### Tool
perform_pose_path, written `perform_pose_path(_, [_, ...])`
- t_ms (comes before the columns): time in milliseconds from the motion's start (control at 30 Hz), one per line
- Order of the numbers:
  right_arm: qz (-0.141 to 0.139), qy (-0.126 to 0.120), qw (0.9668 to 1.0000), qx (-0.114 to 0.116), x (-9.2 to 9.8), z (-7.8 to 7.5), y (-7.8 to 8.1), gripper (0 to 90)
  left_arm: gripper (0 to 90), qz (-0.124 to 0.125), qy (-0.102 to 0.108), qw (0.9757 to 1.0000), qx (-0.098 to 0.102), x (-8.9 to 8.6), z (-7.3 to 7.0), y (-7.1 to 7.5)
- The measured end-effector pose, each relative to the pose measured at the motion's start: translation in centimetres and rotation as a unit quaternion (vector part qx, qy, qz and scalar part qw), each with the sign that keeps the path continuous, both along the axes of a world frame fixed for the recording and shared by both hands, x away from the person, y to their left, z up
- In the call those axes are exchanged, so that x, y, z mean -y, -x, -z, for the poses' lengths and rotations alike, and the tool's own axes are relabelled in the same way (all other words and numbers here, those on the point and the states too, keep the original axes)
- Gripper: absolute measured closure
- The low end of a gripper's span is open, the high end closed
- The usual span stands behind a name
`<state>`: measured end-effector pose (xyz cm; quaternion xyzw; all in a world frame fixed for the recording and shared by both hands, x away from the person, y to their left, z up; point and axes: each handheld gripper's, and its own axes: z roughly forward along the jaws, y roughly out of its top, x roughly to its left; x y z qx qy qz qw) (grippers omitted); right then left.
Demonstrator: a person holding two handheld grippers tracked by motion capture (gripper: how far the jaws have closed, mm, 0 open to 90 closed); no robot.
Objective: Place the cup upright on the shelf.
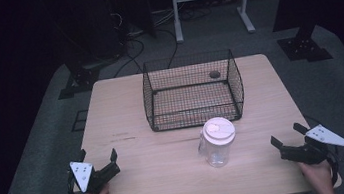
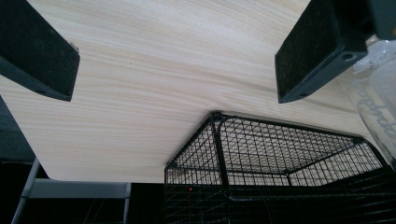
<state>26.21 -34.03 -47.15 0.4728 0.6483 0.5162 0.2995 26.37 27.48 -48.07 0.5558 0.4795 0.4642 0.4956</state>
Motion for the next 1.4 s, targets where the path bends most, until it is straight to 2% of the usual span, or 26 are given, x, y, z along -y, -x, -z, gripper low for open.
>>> perform_pose_path(433, [-0.017, 0.005, 0.9998, 0.008, -0.7, -1.0, 0.4, 0.0, 0.0, 0.001, -0.001, 1.0000, 0.002, 0.0, 0.0, 0.0])
perform_pose_path(733, [-0.049, 0.008, 0.9987, 0.015, -1.9, -2.1, 0.5, 0.0, 0.0, 0.001, -0.003, 1.0000, 0.003, 0.1, 0.0, 0.0])
perform_pose_path(1400, [-0.094, 0.013, 0.9954, 0.015, -3.4, -2.9, 0.6, 0.0, 0.0, 0.002, -0.002, 1.0000, 0.003, 0.1, 0.0, 0.0])
